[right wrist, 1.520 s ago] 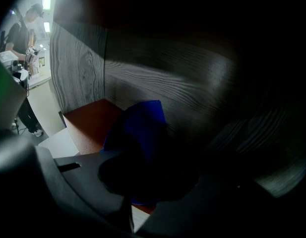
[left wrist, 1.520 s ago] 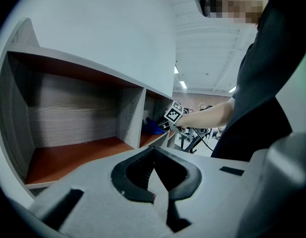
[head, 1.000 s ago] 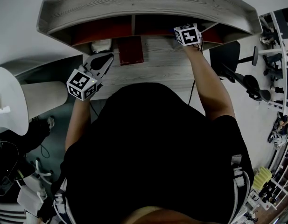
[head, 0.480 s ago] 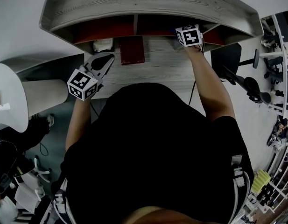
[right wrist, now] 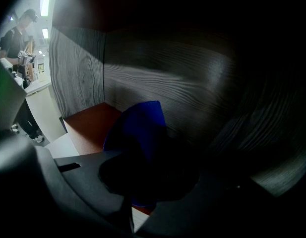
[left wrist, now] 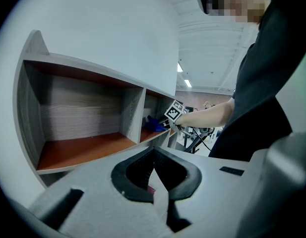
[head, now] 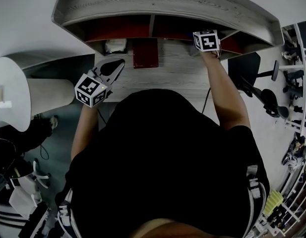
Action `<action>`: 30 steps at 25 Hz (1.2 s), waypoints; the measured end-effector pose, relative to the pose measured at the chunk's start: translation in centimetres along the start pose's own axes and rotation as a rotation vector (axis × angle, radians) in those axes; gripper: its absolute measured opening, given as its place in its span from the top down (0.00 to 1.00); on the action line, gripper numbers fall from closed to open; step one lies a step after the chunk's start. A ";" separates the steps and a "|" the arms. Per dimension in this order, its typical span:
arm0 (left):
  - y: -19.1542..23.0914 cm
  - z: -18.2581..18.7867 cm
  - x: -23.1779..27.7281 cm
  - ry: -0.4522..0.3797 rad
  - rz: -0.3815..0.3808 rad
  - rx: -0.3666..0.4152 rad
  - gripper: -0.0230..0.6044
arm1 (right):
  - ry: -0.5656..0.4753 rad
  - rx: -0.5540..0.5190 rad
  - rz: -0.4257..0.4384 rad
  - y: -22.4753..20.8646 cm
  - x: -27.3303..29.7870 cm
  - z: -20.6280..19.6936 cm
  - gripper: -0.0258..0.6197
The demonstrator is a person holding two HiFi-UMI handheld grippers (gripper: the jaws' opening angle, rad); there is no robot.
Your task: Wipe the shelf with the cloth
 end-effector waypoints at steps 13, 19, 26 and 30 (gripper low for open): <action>-0.5 -0.8 -1.5 0.013 0.040 -0.011 0.94 | 0.019 -0.020 0.032 1.1 1.1 0.6 0.86; -0.1 -1.1 -2.2 0.018 0.061 -0.017 0.94 | 0.016 -0.046 0.066 3.2 2.6 2.1 0.86; -0.5 -1.7 -2.2 0.035 0.053 -0.024 0.94 | 0.008 -0.087 0.111 6.4 4.2 4.1 0.86; -0.3 -2.0 -2.1 0.044 0.059 -0.033 0.94 | -0.003 -0.109 0.131 8.0 5.0 5.1 0.86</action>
Point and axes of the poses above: the fingertips, and each gripper's own axes: x forward along the fingers, y to its left, z out of its top, the point moved 1 cm from there along -x, backward along the fingers, and after that the axes turned 14 degrees about z, right-handed, at the moved point
